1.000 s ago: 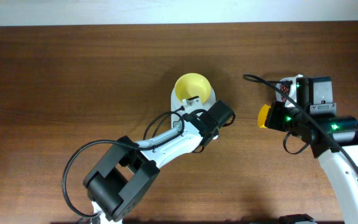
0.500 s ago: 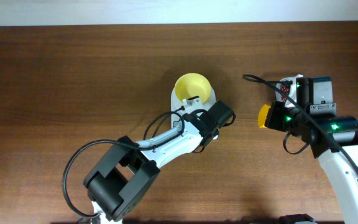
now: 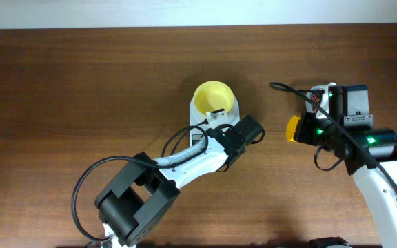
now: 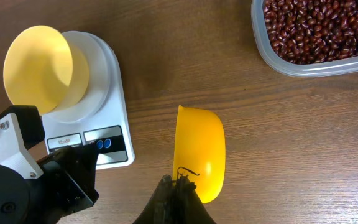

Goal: Scoop item into bowl and weigh 50g on scale
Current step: 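Withdraw the left gripper back toward the front of the table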

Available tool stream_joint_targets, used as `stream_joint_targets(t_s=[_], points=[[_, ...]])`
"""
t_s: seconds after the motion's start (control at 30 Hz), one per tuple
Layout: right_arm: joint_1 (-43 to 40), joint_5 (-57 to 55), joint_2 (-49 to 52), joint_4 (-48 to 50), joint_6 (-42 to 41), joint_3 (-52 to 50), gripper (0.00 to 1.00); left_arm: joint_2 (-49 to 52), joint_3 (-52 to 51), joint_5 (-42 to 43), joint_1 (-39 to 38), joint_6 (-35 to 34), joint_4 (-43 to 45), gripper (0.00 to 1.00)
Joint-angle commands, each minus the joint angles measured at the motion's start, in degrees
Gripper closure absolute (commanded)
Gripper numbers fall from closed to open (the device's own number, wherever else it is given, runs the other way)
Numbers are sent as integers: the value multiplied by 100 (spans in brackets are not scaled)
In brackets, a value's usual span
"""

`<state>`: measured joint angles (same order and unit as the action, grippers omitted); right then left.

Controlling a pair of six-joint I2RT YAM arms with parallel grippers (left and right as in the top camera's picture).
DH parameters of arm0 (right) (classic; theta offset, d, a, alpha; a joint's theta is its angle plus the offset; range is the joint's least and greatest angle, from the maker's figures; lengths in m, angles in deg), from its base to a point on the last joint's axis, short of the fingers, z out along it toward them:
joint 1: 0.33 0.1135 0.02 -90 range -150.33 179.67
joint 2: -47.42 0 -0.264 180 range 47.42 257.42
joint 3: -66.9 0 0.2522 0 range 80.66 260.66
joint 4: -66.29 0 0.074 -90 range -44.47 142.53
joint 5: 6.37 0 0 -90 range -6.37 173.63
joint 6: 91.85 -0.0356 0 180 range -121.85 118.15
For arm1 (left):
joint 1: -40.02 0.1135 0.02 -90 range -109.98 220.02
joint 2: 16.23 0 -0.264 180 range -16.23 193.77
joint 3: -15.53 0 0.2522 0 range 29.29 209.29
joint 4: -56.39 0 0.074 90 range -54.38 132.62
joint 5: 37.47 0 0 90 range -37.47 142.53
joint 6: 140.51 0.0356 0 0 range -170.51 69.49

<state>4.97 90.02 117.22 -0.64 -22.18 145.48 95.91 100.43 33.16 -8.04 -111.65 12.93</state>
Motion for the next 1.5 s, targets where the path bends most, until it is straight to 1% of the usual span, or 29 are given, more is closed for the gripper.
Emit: stream_joint_targets(t_s=[0.0, 0.07, 0.1, 0.13, 0.17, 0.2, 0.23, 0.27, 0.3, 0.33, 0.4, 0.5, 0.57, 0.63, 0.67, 0.73, 0.83, 0.9, 1.47], points=[[31, -109, 7, 0, 63, 109, 96, -275, -15, -13, -7, 24, -125, 100], [31, -109, 7, 0, 63, 109, 96, -741, -15, -15, -2, 531, -223, 99], [31, -109, 7, 2, 63, 109, 96, -927, -15, -13, 9, 890, -306, 89], [31, -109, 7, 2, 63, 109, 96, -1086, -15, -13, 20, 1281, -402, 72], [31, -109, 7, 0, 61, 109, 96, -1231, -15, -13, 22, 1676, -461, 56], [31, -109, 7, 2, 63, 109, 96, -1296, -15, -9, 22, 1906, -483, 42], [31, -109, 7, 2, 63, 109, 96, -1397, -15, 83, 22, 2446, -586, 12], [31, -109, 7, 2, 63, 109, 96, -1447, -15, 92, 22, 2546, -640, 1], [31, -109, 7, 0, 63, 109, 96, -1482, -15, 129, 28, 2592, -664, 1], [31, -109, 7, 0, 63, 109, 96, -1510, -15, 153, 26, 2826, -728, 1], [31, -109, 7, 2, 63, 109, 96, -1510, -15, 162, 26, 3534, -809, 1], [31, -109, 7, 2, 63, 109, 96, -1517, -15, 275, 63, 4194, -997, 1], [31, -109, 7, 2, 63, 109, 96, -1521, -15, 1062, 192, 5064, -1058, 1], [31, -109, 7, 2, 63, 109, 96, -1547, -15, 1475, 350, 5407, -1067, 1], [31, -109, 7, 2, 63, 109, 96, -1611, -15, 1534, 444, 5525, -1084, 1], [31, -109, 7, 2, 63, 109, 96, -1808, -15, 1530, 627, 5525, -1119, 1], [31, -107, 7, 0, 63, 109, 96, -2361, -15, 1537, 1095, 5552, -1268, 1], [31, -109, 7, 0, 63, 109, 96, -2673, -15, 1537, 1311, 5945, -1403, 1], [31, -46, 7, -282, 59, 109, 96, -2697, -17, 1521, 1307, 5952, -1412, 1]])
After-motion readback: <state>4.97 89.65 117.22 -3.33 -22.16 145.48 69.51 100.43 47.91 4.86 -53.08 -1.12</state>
